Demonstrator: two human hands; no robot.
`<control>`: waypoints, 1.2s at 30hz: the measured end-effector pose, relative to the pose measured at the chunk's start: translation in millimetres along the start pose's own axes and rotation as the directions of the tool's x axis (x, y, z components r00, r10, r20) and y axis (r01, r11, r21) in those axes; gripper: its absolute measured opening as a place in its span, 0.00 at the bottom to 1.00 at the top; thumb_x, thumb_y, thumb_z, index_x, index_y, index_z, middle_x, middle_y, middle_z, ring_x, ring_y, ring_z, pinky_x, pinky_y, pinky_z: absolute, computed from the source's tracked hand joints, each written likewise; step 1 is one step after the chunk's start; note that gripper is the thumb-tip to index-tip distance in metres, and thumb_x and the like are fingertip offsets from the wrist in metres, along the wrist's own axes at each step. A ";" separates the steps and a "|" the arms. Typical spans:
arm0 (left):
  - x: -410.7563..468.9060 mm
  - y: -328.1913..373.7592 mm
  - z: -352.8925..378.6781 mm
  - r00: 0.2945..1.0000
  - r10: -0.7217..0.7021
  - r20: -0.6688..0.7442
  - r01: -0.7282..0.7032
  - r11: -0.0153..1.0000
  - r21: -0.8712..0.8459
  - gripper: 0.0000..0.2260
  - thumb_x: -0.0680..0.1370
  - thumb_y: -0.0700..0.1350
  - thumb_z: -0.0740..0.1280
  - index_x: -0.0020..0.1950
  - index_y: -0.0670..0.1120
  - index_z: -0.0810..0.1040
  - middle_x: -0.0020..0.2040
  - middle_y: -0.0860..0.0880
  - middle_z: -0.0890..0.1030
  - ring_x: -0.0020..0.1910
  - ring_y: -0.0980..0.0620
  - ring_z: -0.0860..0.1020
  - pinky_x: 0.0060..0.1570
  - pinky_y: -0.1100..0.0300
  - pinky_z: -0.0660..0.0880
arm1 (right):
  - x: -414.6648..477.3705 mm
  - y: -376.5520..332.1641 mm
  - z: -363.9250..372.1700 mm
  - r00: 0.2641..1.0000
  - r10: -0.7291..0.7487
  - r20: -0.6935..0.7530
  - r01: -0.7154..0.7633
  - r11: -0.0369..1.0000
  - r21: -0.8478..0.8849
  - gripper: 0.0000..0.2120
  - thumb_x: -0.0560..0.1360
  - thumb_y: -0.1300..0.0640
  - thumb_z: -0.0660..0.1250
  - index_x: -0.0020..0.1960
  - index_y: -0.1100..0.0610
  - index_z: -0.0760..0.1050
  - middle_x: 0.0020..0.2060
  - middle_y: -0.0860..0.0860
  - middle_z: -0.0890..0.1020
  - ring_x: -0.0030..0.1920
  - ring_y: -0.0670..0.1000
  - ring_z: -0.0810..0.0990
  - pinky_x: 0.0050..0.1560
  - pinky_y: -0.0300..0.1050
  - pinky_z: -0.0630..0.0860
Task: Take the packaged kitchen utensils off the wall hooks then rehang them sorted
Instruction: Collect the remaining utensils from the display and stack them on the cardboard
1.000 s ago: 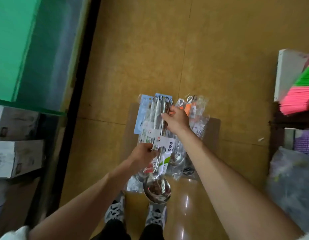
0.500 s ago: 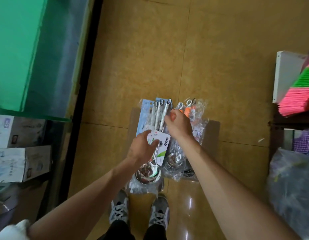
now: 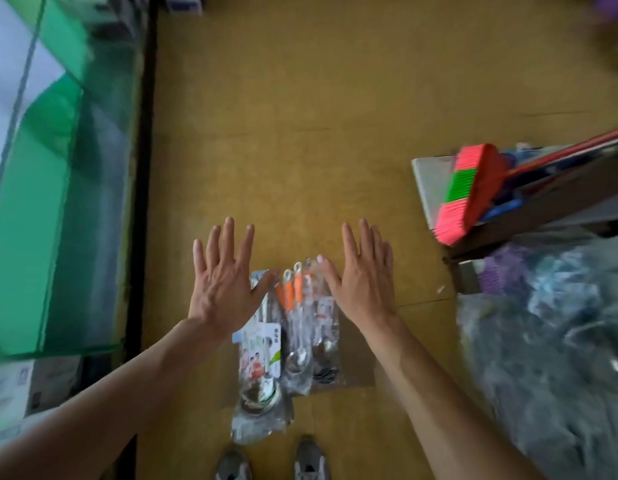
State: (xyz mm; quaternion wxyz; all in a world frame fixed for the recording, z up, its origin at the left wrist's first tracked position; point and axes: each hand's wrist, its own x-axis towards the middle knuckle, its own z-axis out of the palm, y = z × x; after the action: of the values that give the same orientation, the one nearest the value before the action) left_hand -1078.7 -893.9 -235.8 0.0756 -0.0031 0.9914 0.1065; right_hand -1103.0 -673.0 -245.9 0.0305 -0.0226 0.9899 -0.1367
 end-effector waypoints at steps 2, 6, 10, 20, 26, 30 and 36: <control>4.0 39.4 -24.2 0.996 0.094 -0.012 -0.094 0.995 0.016 0.38 0.78 0.69 0.47 0.80 0.47 0.52 0.80 0.39 0.51 0.78 0.38 0.51 0.75 0.35 0.50 | -10.3 21.7 -39.7 0.997 0.045 -0.056 -0.045 0.999 0.001 0.36 0.80 0.34 0.48 0.79 0.56 0.60 0.77 0.61 0.61 0.77 0.62 0.59 0.75 0.63 0.58; 1.1 128.1 -65.8 0.968 0.251 -0.025 -0.250 0.968 0.031 0.37 0.78 0.69 0.48 0.80 0.47 0.54 0.79 0.39 0.54 0.78 0.37 0.54 0.74 0.35 0.51 | -43.4 73.9 -113.1 0.973 0.152 -0.172 -0.156 0.988 -0.008 0.35 0.80 0.34 0.49 0.78 0.57 0.62 0.76 0.61 0.64 0.76 0.62 0.61 0.74 0.63 0.61; -15.2 219.3 -99.1 0.898 0.438 -0.030 -0.435 0.897 0.073 0.37 0.78 0.68 0.48 0.80 0.46 0.57 0.79 0.39 0.56 0.77 0.37 0.56 0.74 0.35 0.54 | -96.3 128.6 -180.8 0.921 0.281 -0.270 -0.300 0.954 -0.030 0.36 0.80 0.34 0.48 0.78 0.56 0.61 0.77 0.60 0.64 0.77 0.61 0.61 0.74 0.63 0.60; -163.9 457.4 -161.2 0.553 0.824 -0.127 -0.833 0.549 -0.069 0.37 0.73 0.65 0.55 0.73 0.42 0.69 0.71 0.35 0.68 0.69 0.34 0.67 0.67 0.35 0.61 | -327.5 222.6 -336.3 0.574 0.665 -0.478 -0.725 0.684 0.081 0.31 0.79 0.36 0.52 0.73 0.55 0.69 0.70 0.59 0.73 0.70 0.62 0.70 0.71 0.60 0.66; -311.1 567.8 -164.1 0.247 0.966 -0.078 -0.966 0.240 -0.093 0.38 0.77 0.68 0.48 0.74 0.42 0.68 0.73 0.36 0.66 0.71 0.35 0.66 0.69 0.35 0.61 | -508.2 261.0 -387.9 0.333 0.792 -0.512 -0.884 0.451 0.123 0.34 0.81 0.34 0.46 0.77 0.55 0.64 0.75 0.58 0.67 0.76 0.61 0.63 0.75 0.62 0.60; -406.0 612.9 -144.6 0.074 0.995 -0.063 -0.992 0.067 -0.103 0.37 0.77 0.69 0.49 0.76 0.44 0.65 0.75 0.37 0.64 0.73 0.36 0.64 0.71 0.36 0.60 | -619.5 274.8 -391.6 0.166 0.829 -0.534 -0.938 0.300 0.175 0.34 0.81 0.34 0.46 0.75 0.56 0.67 0.73 0.59 0.70 0.74 0.62 0.66 0.73 0.62 0.62; -538.9 667.0 -87.9 -0.090 0.996 -0.003 -0.995 -0.090 -0.054 0.34 0.77 0.65 0.56 0.75 0.43 0.67 0.74 0.37 0.67 0.71 0.36 0.68 0.68 0.34 0.65 | -757.6 313.7 -375.9 0.042 0.854 -0.519 -0.965 0.169 0.200 0.35 0.80 0.33 0.47 0.78 0.54 0.62 0.76 0.58 0.66 0.77 0.61 0.62 0.75 0.60 0.58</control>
State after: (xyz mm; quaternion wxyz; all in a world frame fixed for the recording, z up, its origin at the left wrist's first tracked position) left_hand -574.0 -266.0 70.8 -0.0089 0.7300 0.6674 0.1466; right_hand -384.0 -229.9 70.8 -0.1627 0.6480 0.7439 0.0170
